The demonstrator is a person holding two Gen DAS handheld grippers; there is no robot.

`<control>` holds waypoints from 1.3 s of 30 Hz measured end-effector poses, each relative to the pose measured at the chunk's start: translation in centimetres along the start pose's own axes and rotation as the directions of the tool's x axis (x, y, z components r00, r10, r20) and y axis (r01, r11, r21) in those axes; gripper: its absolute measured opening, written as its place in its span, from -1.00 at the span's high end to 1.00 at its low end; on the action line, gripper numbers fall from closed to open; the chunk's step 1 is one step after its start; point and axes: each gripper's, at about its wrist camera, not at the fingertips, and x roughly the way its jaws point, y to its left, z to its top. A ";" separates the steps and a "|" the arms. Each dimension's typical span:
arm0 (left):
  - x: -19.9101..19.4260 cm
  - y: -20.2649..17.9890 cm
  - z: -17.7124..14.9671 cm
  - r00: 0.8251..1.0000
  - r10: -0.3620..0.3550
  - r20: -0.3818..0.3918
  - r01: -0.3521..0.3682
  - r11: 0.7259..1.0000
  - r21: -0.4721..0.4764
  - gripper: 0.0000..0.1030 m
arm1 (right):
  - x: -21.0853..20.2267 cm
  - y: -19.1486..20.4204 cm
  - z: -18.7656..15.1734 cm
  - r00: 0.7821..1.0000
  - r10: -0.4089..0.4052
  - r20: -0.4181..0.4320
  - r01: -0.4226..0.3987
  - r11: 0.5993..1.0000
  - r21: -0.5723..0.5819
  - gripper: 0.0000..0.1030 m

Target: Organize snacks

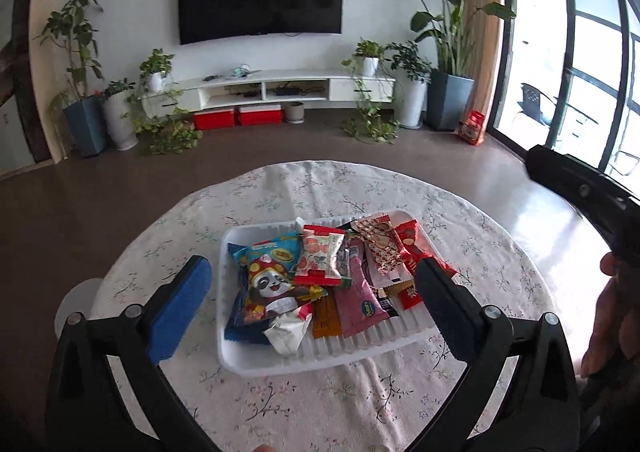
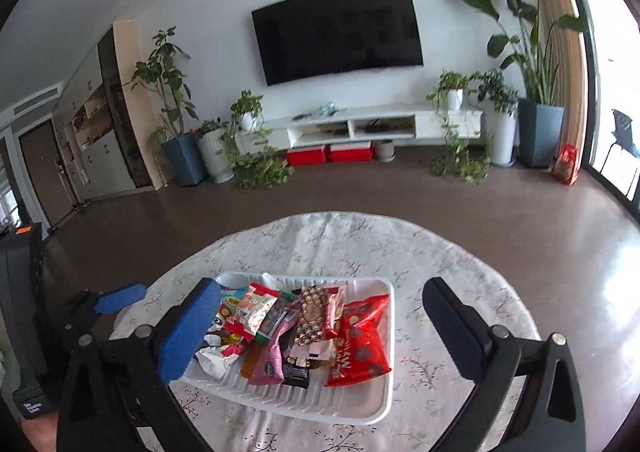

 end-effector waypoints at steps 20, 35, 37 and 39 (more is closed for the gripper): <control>-7.7 0.2 -10.3 0.929 0.293 -0.228 -0.324 0.939 -0.116 -0.99 | -13.6 2.5 -6.0 0.987 -0.134 0.084 0.140 0.988 -0.072 -1.00; -8.3 -0.7 -12.9 0.948 0.206 -0.243 -0.243 0.961 -0.133 -0.99 | -10.9 3.3 -12.7 0.951 -0.198 -0.238 0.191 0.980 -0.051 -1.00; -8.3 -0.5 -13.0 0.947 0.204 -0.249 -0.242 0.961 -0.134 -0.99 | -10.6 3.4 -13.2 0.943 -0.207 -0.259 0.199 0.978 -0.058 -1.00; -8.2 -0.4 -13.2 0.946 0.201 -0.254 -0.241 0.961 -0.134 -0.99 | -10.4 3.4 -13.3 0.939 -0.209 -0.274 0.201 0.978 -0.057 -1.00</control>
